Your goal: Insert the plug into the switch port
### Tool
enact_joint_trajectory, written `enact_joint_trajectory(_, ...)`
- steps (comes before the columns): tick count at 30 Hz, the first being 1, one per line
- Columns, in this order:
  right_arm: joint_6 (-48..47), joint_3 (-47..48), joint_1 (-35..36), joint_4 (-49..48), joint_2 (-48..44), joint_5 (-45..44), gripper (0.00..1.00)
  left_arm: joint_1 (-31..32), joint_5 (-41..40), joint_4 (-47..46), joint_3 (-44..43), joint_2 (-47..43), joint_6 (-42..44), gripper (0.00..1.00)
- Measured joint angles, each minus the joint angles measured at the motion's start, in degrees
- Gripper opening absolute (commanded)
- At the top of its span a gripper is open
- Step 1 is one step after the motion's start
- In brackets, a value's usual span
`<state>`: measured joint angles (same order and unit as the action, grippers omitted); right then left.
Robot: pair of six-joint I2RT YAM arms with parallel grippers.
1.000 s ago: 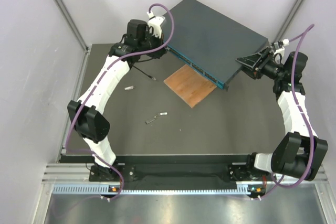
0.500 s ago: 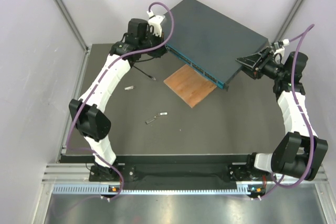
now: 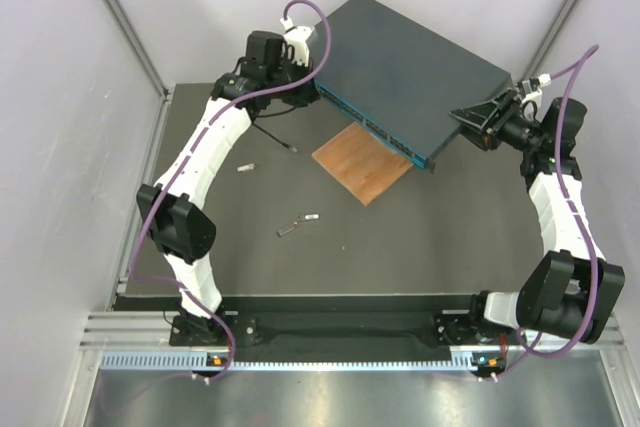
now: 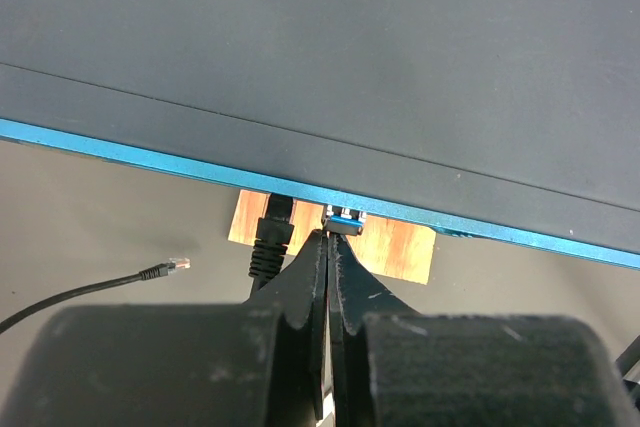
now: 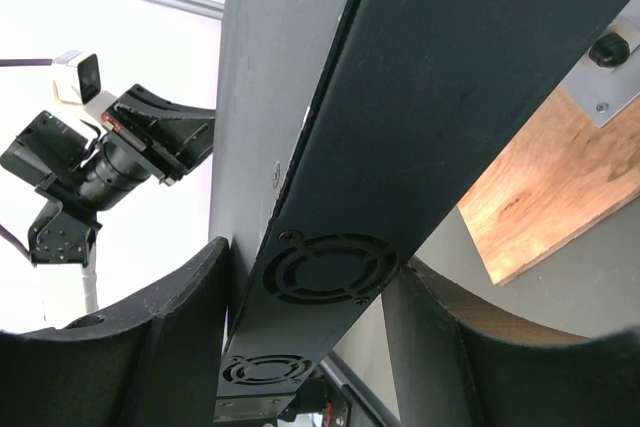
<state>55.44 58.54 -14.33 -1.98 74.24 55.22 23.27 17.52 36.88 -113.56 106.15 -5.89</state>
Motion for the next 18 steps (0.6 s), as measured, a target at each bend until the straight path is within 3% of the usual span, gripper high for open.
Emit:
enact_joint_trajectory(6,-0.59,0.44,-0.04,0.74,0.20,0.31,0.00,-0.17,0.26,0.09,0.20,0.02,0.26,0.00)
enact_joint_trajectory(11,-1.31,0.52,-0.07,1.22,0.17,0.55,0.08,-3.54,7.39,-4.31,5.88,-2.97,0.28,0.15)
enact_joint_trajectory(17,-1.92,1.11,-0.09,2.34,0.20,0.57,0.42,-13.99,16.22,-4.90,13.40,-11.69,2.25,0.34)
enact_joint_trajectory(18,-2.05,1.25,-0.09,2.54,0.20,0.52,0.52,-15.82,17.05,-4.57,14.51,-13.62,3.19,0.36)
